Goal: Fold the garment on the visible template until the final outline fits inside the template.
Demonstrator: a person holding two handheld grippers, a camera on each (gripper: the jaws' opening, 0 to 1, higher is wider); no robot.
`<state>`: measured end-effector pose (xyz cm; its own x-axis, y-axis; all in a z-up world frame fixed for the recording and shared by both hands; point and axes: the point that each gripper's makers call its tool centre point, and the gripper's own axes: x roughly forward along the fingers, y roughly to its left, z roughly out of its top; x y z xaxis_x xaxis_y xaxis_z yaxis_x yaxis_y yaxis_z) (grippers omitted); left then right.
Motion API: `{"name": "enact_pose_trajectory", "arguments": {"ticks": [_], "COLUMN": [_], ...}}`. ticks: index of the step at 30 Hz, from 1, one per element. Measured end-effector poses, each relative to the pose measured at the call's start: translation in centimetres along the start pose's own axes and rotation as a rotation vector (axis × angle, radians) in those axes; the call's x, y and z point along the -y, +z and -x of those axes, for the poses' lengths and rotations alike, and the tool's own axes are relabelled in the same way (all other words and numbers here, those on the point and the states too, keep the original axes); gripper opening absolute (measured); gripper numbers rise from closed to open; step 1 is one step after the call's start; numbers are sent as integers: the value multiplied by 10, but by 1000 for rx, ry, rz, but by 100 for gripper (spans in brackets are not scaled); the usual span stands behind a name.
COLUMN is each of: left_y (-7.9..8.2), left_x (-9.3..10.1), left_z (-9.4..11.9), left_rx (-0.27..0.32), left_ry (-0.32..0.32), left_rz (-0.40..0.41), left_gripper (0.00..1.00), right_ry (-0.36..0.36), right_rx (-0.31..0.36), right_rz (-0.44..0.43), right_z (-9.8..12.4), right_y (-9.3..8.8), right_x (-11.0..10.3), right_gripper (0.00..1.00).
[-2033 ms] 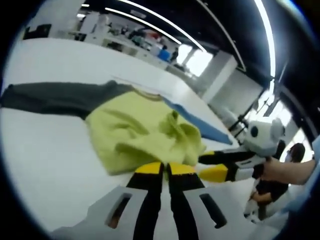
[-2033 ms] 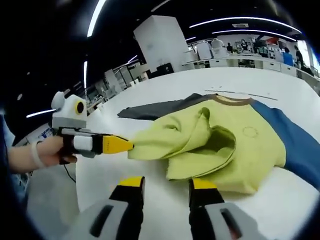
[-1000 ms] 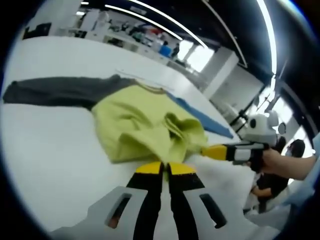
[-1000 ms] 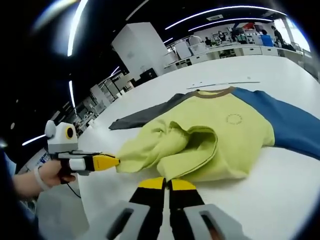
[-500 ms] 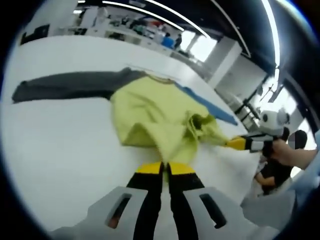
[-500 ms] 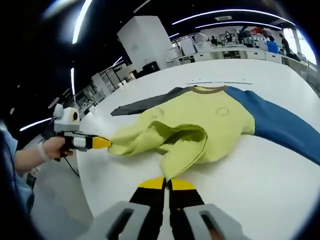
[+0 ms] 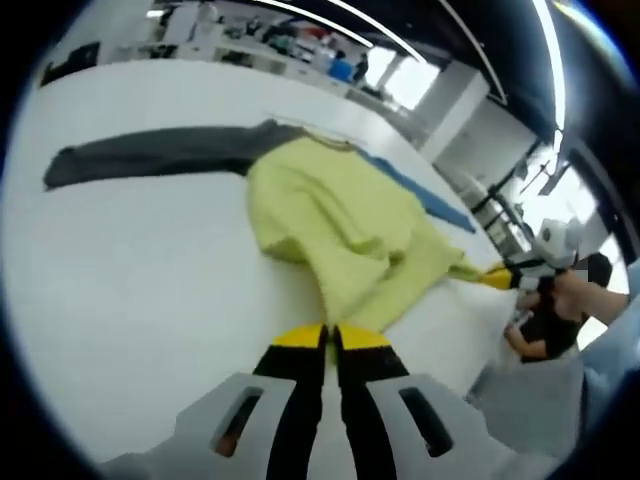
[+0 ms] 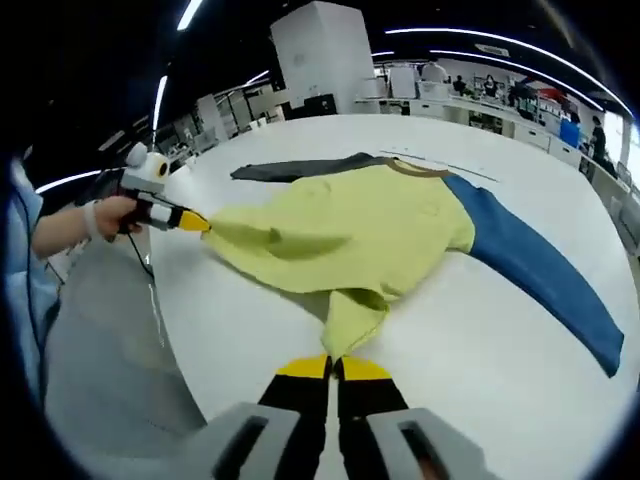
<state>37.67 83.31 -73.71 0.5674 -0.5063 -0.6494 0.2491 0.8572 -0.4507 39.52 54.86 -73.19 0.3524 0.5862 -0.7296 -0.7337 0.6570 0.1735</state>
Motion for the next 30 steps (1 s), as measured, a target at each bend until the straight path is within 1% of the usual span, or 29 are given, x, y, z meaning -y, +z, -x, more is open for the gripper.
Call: {"name": "enact_pose_trajectory", "arguments": {"ticks": [1, 3, 5, 6, 7, 10, 11, 14, 15, 18, 21, 22, 23, 24, 25, 26, 27, 30], "left_y": [-3, -7, -13, -15, -18, -23, -24, -30, -31, -35, -39, -40, -41, -42, -43, -43, -43, -42], "left_x": [-1, -1, -1, -3, -4, -8, -8, -13, -13, -15, -18, -19, -21, -23, -24, -26, -27, -31], "left_z": [3, 6, 10, 11, 12, 16, 16, 16, 16, 16, 17, 17, 17, 17, 17, 17, 17, 18], "left_rx": [-15, -25, -48, -56, -65, -74, -77, -99, -104, -121, -143, -149, -152, -156, -157, -155, -155, -152], "left_ry": [-2, -6, -13, -9, -2, 4, 7, 17, 17, 17, 26, 30, 36, 38, 41, 45, 46, 48], "left_rz": [0, 2, -2, -6, -9, 6, 9, 9, 12, 17, 16, 13, 8, 7, 8, 10, 17, 25], "left_gripper": [1, 1, 1, 1, 1, 1, 1, 1, 1, 1, 1, 1, 1, 1, 1, 1, 1, 1], "right_ry": [-17, -39, -40, -49, -52, -58, -56, -43, -42, -51, -19, -12, -11, -9, -6, 4, 11, 18], "right_rx": [-24, -60, -85, -109, -118, -161, -164, -206, -212, -254, -283, -284, -302, -324, -325, -319, -327, -327], "right_rz": [41, 119, 176, 218, 234, 346, 365, 430, 436, 523, 611, 610, 608, 624, 643, 643, 641, 657], "right_z": [5, 15, 20, 24, 25, 32, 32, 34, 34, 33, 28, 26, 24, 22, 21, 18, 18, 16], "right_y": [-5, -13, -16, -20, -22, -28, -29, -40, -42, -47, -52, -55, -60, -64, -66, -66, -67, -62], "right_x": [5, 8, 9, 12, 13, 15, 14, 16, 15, 15, 4, 2, 1, 2, 2, 0, -3, -7], "right_gripper": [0, 0, 0, 0, 0, 0, 0, 0, 0, 0, 0, 0, 0, 0, 0, 0, 0, 0]}}
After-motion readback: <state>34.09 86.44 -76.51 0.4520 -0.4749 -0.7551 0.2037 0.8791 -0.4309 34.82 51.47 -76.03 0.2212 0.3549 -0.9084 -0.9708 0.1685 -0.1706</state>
